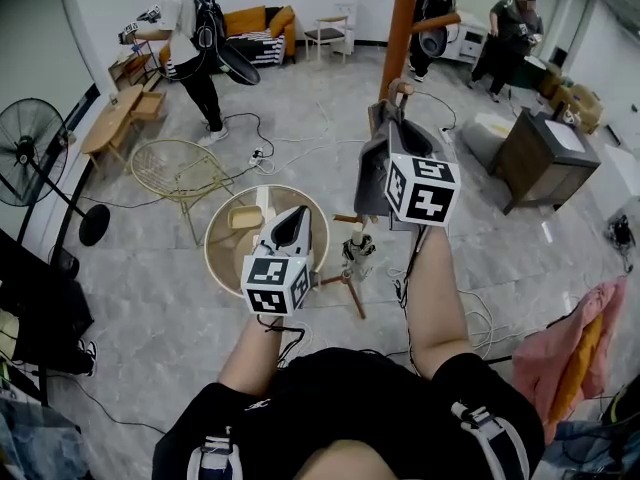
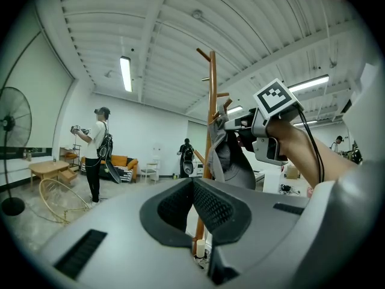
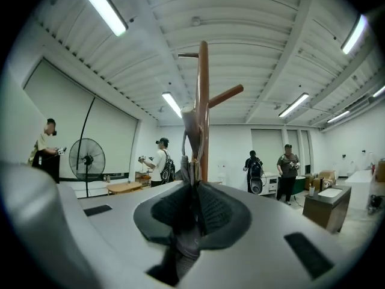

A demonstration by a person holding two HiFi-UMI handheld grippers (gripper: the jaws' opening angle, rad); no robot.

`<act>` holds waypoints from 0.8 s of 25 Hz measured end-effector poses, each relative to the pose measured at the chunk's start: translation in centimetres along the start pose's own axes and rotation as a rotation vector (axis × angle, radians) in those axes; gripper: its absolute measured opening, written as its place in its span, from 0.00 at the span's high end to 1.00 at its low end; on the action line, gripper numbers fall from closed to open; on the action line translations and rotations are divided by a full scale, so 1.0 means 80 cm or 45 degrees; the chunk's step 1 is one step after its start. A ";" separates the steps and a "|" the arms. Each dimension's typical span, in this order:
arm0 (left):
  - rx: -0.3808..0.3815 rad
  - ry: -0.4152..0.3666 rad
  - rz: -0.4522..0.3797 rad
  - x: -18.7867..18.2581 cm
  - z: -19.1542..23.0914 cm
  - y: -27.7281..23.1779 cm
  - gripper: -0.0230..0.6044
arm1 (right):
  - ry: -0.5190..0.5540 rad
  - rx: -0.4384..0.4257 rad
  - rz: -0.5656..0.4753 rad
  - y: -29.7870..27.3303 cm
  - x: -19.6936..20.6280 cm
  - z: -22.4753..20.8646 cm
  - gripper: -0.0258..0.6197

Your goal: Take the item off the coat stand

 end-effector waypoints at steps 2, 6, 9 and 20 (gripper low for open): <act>0.003 -0.001 -0.001 0.000 -0.001 -0.001 0.94 | -0.009 0.008 -0.034 0.007 -0.010 -0.003 0.87; 0.014 -0.001 0.003 0.002 -0.008 -0.003 0.94 | -0.016 0.009 -0.118 0.029 -0.033 -0.010 0.87; 0.031 0.000 0.006 0.007 -0.013 -0.006 0.94 | -0.029 0.003 -0.168 0.052 -0.042 -0.011 0.87; 0.094 -0.001 0.028 0.019 -0.034 -0.014 0.94 | -0.121 0.001 -0.118 0.122 0.048 -0.012 0.87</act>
Point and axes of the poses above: the fingertips, and each gripper's own axes: y backward along the fingers, z to its left, x out of its underside, the point moved 1 cm from there along y, backward along the fingers, and after that the axes turned 6 degrees about y, right-handed, at the moved point
